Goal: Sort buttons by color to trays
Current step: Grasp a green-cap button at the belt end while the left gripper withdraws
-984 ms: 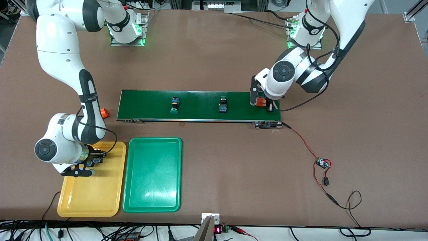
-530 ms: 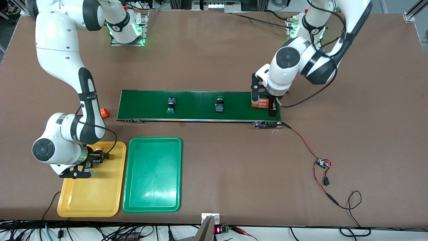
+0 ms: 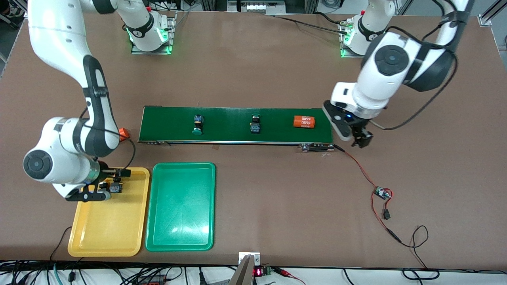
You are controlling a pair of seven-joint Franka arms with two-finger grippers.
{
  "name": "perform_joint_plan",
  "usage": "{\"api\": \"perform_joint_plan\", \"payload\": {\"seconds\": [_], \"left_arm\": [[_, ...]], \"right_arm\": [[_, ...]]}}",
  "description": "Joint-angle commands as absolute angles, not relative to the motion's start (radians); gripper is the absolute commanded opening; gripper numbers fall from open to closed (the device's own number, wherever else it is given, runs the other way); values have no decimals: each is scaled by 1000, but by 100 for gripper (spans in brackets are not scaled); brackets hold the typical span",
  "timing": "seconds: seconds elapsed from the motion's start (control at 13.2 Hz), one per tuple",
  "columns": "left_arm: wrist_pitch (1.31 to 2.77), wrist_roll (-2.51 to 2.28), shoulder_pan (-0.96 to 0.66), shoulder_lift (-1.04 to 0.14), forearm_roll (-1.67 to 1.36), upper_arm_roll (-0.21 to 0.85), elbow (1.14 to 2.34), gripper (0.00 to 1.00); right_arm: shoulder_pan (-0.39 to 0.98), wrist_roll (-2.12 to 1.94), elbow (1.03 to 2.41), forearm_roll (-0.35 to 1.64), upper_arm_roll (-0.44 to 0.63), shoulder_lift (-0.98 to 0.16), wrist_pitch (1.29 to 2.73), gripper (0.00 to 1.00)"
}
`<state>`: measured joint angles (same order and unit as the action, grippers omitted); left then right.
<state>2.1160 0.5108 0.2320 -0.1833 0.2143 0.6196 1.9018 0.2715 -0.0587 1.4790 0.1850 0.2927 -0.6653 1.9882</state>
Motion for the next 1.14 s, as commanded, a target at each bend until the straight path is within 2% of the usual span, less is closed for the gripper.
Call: {"api": "perform_joint_plan", "payload": {"seconds": [0.0, 0.23, 0.45, 0.61, 0.76, 0.91, 1.06], "left_arm": [[2063, 234, 219, -147, 195, 595, 1873, 100], [2011, -106, 219, -115, 193, 552, 1868, 100], [1931, -267, 221, -106, 192, 497, 1801, 100], [1925, -278, 219, -100, 123, 399, 1755, 100], [1812, -276, 210, -103, -32, 298, 1665, 100], [1769, -272, 207, -103, -35, 238, 1631, 100], [1705, -241, 96, -101, -35, 79, 1596, 100]], "right_arm": [[343, 30, 1714, 175, 305, -484, 2008, 100], [386, 69, 1906, 172, 307, -321, 2043, 100], [425, 130, 2121, 140, 305, -160, 2137, 100], [466, 211, 2151, 100, 304, -135, 2138, 100], [540, 343, 2181, 55, 302, -109, 2167, 100], [581, 394, 2226, 48, 299, -88, 2238, 100], [603, 390, 2246, 48, 298, -92, 2295, 100]]}}
